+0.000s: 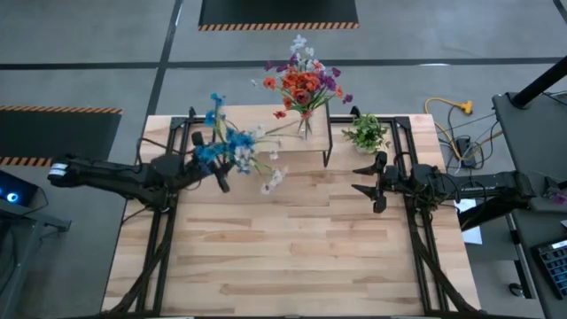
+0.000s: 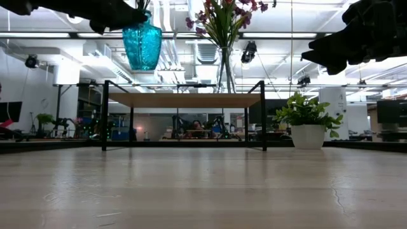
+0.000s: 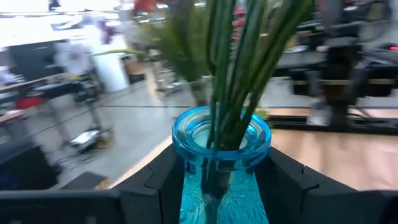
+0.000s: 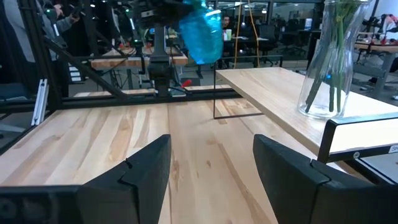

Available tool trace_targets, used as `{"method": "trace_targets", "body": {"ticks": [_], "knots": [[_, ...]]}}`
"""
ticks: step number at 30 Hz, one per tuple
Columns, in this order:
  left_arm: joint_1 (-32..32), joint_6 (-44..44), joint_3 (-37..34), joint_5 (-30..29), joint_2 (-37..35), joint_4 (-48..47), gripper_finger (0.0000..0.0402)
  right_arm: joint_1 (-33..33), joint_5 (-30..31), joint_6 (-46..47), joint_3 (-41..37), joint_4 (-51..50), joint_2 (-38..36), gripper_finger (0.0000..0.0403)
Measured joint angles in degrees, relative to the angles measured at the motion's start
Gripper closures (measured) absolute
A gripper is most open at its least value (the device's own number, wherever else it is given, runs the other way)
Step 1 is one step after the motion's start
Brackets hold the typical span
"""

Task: Pick and place flowers into a vace then onto a shelf
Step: Put the blue vase on the shelf

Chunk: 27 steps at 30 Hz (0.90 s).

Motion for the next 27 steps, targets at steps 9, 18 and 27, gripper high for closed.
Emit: {"method": "trace_targets", "body": {"ticks": [9, 18, 27], "knots": [[8.89, -3.49, 0.00, -2.76, 0.45, 1.36, 0.0254, 0.00, 0.00, 0.00, 0.00, 0.02, 0.00, 0.0184], [16.47, -8.82, -0.79, -2.84, 1.82, 2.38, 0.0254, 0.00, 0.00, -0.18, 0.00, 0.02, -0.02, 0.0184], [19.20, -12.19, -1.70, -2.86, 2.58, 3.94, 0.0251, 0.00, 0.00, -0.20, 0.00, 0.02, -0.02, 0.0184]]}}
